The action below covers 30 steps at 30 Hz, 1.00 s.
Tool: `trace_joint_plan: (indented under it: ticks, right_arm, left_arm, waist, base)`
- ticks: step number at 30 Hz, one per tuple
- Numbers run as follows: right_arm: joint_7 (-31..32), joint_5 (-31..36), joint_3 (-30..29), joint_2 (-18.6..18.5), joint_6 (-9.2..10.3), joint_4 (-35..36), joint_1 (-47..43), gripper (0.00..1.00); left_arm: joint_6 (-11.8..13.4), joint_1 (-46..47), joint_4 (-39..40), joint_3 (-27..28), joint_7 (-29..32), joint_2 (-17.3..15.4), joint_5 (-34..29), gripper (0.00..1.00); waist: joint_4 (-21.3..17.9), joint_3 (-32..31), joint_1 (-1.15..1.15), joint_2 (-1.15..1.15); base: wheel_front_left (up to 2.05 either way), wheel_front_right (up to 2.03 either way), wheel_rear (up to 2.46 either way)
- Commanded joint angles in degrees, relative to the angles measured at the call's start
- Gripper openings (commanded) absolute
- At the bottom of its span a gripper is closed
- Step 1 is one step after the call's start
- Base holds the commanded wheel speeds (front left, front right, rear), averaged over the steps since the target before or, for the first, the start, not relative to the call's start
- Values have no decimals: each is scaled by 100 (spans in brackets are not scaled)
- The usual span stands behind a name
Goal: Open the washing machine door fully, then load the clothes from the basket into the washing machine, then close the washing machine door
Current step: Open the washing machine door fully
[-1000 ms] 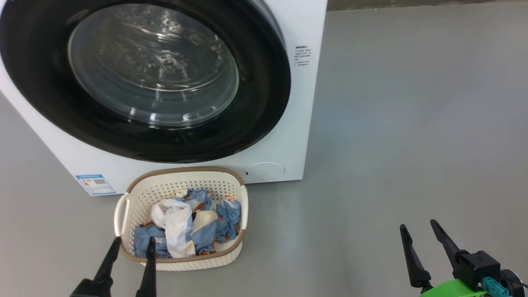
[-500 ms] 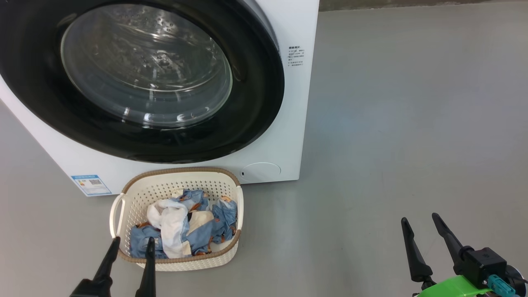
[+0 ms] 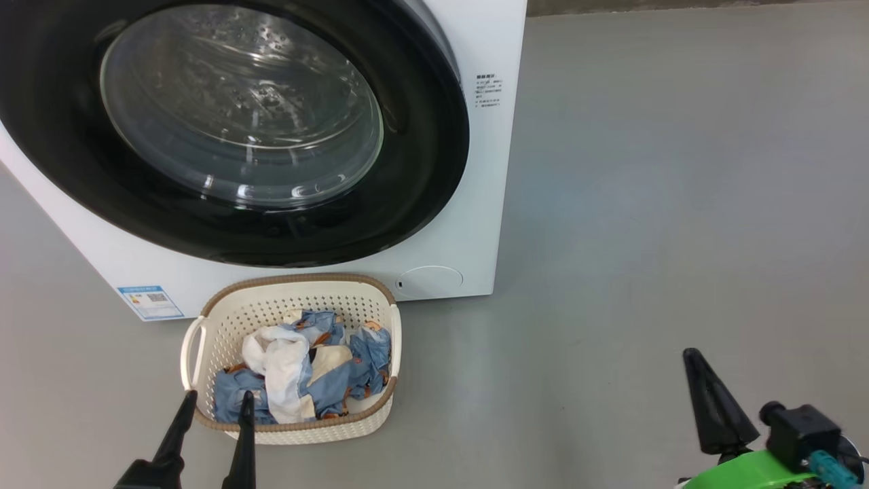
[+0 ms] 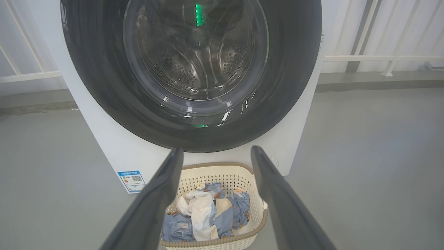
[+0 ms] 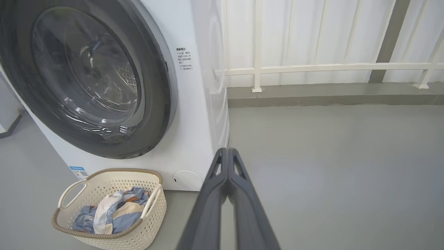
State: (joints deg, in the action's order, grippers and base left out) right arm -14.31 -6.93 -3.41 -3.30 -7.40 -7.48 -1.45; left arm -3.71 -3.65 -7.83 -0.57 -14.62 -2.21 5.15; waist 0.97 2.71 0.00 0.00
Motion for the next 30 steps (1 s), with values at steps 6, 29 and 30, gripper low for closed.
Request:
trace_joint_plan:
  ticks: [6, 29, 30]
  right_arm:
    - [-69, -2209, 15, 36, -9, 98, 179, 0]
    - [1823, -9883, -2369, -578, -9, -762, 1448, 0]
    - [2017, -9975, -2544, -630, -9, -887, 1579, 0]
  left_arm:
    - [50, 129, 128, 196, -38, -67, 79, 100]
    - [87, 519, 394, 262, -38, -66, 124, 100]
    - [85, 548, 405, 256, -38, -66, 111, 100]
  waist:
    - [-11, 27, 0, 0]
    - [-136, 915, 0, 0]
    - [-122, 991, 0, 0]
  base:
    - [0, 0, 0]
    - [0, 0, 0]
    - [0, 0, 0]
